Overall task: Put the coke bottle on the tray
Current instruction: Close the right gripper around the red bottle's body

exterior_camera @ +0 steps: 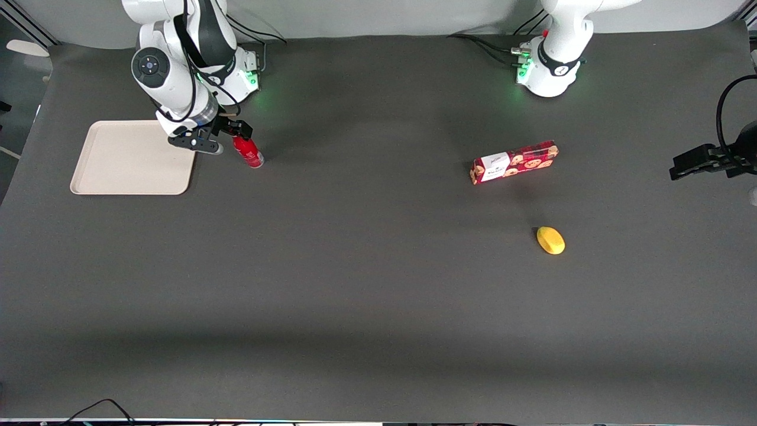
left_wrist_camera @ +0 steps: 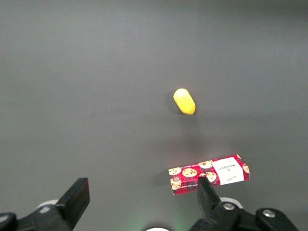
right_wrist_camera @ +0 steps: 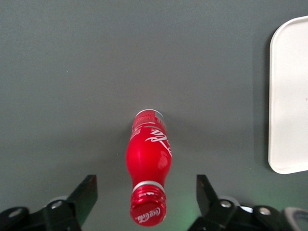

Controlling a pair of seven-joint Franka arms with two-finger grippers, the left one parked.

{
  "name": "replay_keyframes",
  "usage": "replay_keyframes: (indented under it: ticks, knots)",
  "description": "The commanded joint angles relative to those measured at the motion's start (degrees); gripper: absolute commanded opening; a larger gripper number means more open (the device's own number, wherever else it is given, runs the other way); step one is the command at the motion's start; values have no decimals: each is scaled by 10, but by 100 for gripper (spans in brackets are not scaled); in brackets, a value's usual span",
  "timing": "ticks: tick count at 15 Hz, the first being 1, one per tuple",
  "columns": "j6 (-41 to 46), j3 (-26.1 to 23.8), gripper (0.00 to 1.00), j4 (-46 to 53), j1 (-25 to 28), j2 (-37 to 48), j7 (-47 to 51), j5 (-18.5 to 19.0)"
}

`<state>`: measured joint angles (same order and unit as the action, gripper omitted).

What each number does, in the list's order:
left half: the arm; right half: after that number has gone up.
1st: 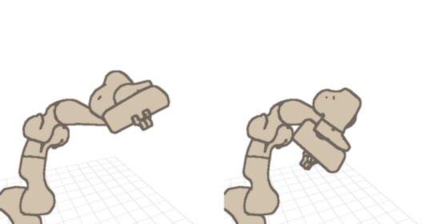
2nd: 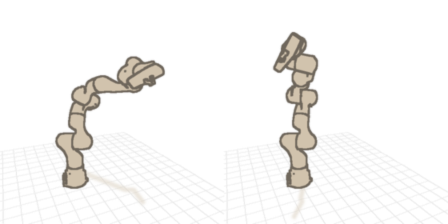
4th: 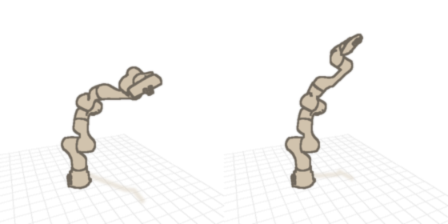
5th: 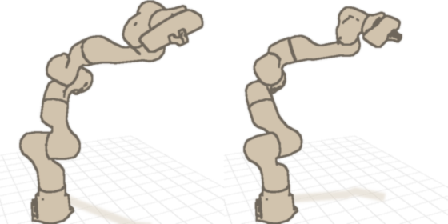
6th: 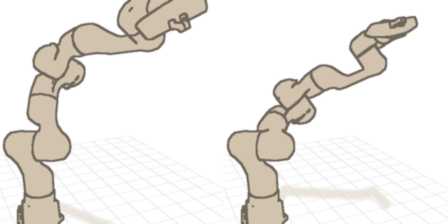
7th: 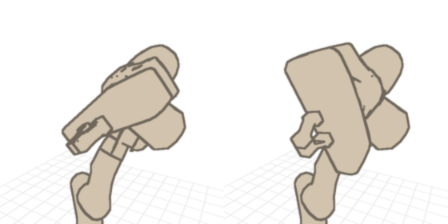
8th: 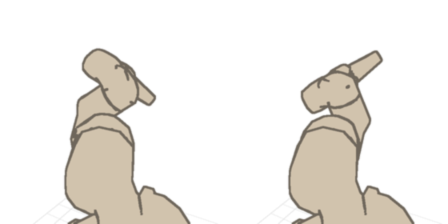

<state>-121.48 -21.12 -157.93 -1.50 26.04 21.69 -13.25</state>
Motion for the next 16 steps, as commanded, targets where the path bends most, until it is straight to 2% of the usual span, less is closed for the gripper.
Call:
replay_keyframes:
  ticks: [1,4,5,11,16]
  knots:
    - [-8,-1,52,-12,4,13,1,-14]
    - [-8,-1,7,-11,4,13,1,-14]
    - [-8,-1,1,-11,4,12,1,-14]
    - [8,0,0,10,4,9,-6,-14]
    - [125,17,0,110,-3,6,-22,-6]
